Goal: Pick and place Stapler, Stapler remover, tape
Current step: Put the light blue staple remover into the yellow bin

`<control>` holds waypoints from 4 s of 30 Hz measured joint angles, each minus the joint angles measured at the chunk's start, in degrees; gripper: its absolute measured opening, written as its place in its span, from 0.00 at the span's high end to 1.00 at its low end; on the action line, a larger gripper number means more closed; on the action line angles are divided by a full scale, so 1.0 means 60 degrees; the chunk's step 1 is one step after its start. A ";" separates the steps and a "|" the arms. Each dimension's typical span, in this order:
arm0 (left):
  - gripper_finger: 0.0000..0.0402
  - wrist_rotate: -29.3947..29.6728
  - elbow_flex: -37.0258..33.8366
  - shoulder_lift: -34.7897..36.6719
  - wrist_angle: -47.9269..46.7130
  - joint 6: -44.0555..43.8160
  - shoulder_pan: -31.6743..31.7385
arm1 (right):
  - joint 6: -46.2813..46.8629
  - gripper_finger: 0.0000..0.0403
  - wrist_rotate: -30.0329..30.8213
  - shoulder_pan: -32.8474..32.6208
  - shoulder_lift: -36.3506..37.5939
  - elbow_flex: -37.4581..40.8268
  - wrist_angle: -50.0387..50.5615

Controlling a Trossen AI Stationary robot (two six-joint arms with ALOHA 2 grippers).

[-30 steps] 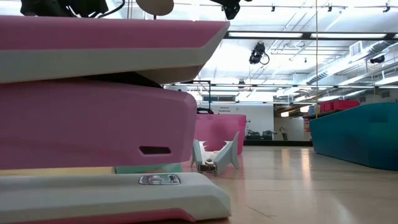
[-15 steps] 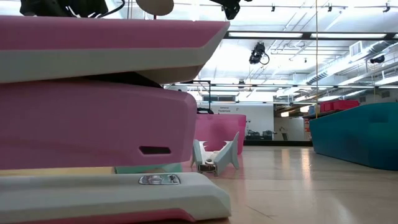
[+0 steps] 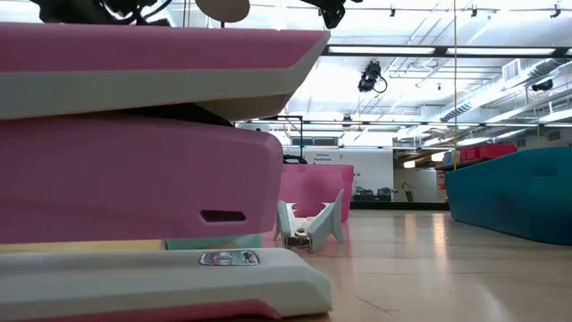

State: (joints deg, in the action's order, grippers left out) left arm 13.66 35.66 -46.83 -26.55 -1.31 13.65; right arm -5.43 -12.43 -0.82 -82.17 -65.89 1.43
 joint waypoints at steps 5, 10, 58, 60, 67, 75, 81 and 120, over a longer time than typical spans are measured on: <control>0.57 -0.2183 0.0000 0.0000 0.1048 0.0039 -0.0032 | 0.0011 0.64 -0.0001 0.0000 0.0000 0.0000 0.0333; 0.57 -0.3297 0.0000 -0.0004 0.1797 0.0074 -0.0405 | 0.0004 0.64 0.0000 -0.0003 -0.0004 0.0000 0.0734; 0.57 -0.2639 0.0002 -0.0007 0.2711 -0.0678 -0.2317 | -0.2946 0.64 0.2028 -0.2793 -0.2076 0.0011 0.2250; 0.57 -0.2639 0.0000 -0.0007 0.2713 -0.0676 -0.2317 | -0.3198 0.64 0.2029 -0.2937 -0.2247 0.0011 0.2228; 0.57 -0.2639 0.0001 -0.0007 0.2691 -0.0669 -0.2313 | -0.3676 0.64 0.2235 -0.3214 -0.2751 0.0011 0.2410; 0.57 -0.2639 0.0001 -0.0007 0.2652 -0.0676 -0.2313 | -0.4825 0.64 0.3247 -0.3551 -0.3431 0.0011 0.2511; 0.57 -0.2613 0.0000 -0.0007 0.2645 -0.0676 -0.2313 | -0.5270 0.64 0.3237 -0.3781 -0.3743 0.0007 0.2540; 0.57 -0.2213 0.0000 -0.0004 0.2620 -0.0683 -0.2313 | -0.6524 0.68 0.3002 -0.4123 -0.4677 0.0004 0.1195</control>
State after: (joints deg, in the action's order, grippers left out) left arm 0.38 35.66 -46.85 -10.83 -5.41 -0.23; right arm -44.57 5.58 -25.56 -110.24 -65.87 8.60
